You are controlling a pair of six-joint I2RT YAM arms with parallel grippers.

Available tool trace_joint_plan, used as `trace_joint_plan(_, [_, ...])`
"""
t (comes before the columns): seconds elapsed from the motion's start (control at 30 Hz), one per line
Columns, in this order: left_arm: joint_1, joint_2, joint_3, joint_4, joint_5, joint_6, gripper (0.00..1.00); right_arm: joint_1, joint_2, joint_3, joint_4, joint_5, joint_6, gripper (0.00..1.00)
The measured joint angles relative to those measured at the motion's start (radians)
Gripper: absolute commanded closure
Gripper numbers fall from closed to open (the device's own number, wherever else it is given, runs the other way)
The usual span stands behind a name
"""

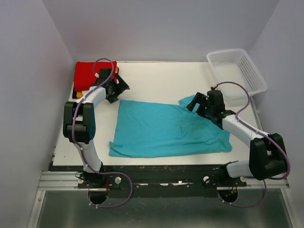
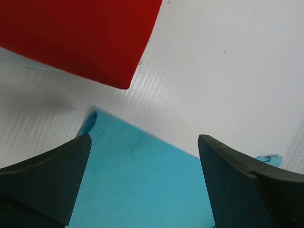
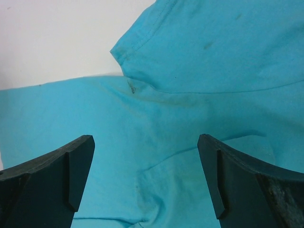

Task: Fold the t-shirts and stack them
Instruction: Grab the side of the flattened tshirt furthest away from the robot with both arms

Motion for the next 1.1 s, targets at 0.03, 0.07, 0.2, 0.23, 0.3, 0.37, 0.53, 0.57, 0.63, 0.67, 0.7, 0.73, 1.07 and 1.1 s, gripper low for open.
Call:
trace_joint_plan(0.03, [0.000,0.000,-0.003,0.001,0.000,-0.003,0.01,0.002,-0.001,-0.003,0.000,0.001,-0.003,0.00])
trace_joint_plan(0.07, [0.000,0.000,-0.003,0.002,0.000,-0.005,0.01,0.005,-0.002,-0.005,-0.002,0.004,-0.007,0.00])
trace_joint_plan(0.2, [0.000,0.000,-0.006,0.002,0.000,-0.007,0.01,0.035,-0.004,-0.025,-0.016,0.044,-0.010,0.00])
trace_joint_plan(0.23, [0.000,-0.002,-0.013,0.009,0.001,-0.007,0.01,0.040,-0.004,-0.035,-0.020,0.057,-0.007,0.00])
trace_joint_plan(0.3, [0.000,-0.003,-0.028,0.017,0.002,-0.008,0.01,0.048,-0.002,-0.056,-0.047,0.085,0.004,0.00])
trace_joint_plan(0.37, [0.000,-0.003,-0.043,0.018,0.005,-0.008,0.01,0.048,0.008,-0.065,-0.076,0.115,0.026,0.00])
trace_joint_plan(0.53, [0.000,-0.004,-0.056,0.020,0.020,-0.018,0.01,0.047,0.053,-0.073,-0.108,0.204,0.082,0.00])
trace_joint_plan(0.57, [0.000,-0.005,-0.056,0.019,0.024,-0.021,0.01,0.047,0.058,-0.072,-0.109,0.216,0.089,0.00])
trace_joint_plan(0.63, [0.000,-0.005,-0.056,0.018,0.029,-0.029,0.01,0.042,0.069,-0.064,-0.110,0.238,0.103,0.00])
trace_joint_plan(0.67, [0.000,-0.005,-0.056,0.018,0.032,-0.034,0.01,0.037,0.074,-0.060,-0.111,0.247,0.106,0.00])
trace_joint_plan(0.7, [0.000,-0.005,-0.057,0.018,0.037,-0.043,0.01,0.030,0.080,-0.055,-0.113,0.254,0.108,0.00])
trace_joint_plan(0.73, [0.000,-0.005,-0.058,0.018,0.042,-0.048,0.01,0.022,0.085,-0.050,-0.117,0.260,0.108,0.00])
trace_joint_plan(1.07, [-0.013,0.002,-0.047,-0.005,0.062,-0.081,0.01,-0.029,0.092,-0.038,-0.130,0.237,0.034,0.00])
trace_joint_plan(1.1, [-0.015,0.010,-0.036,-0.006,0.069,-0.084,0.01,-0.029,0.091,-0.038,-0.132,0.235,0.026,0.00])
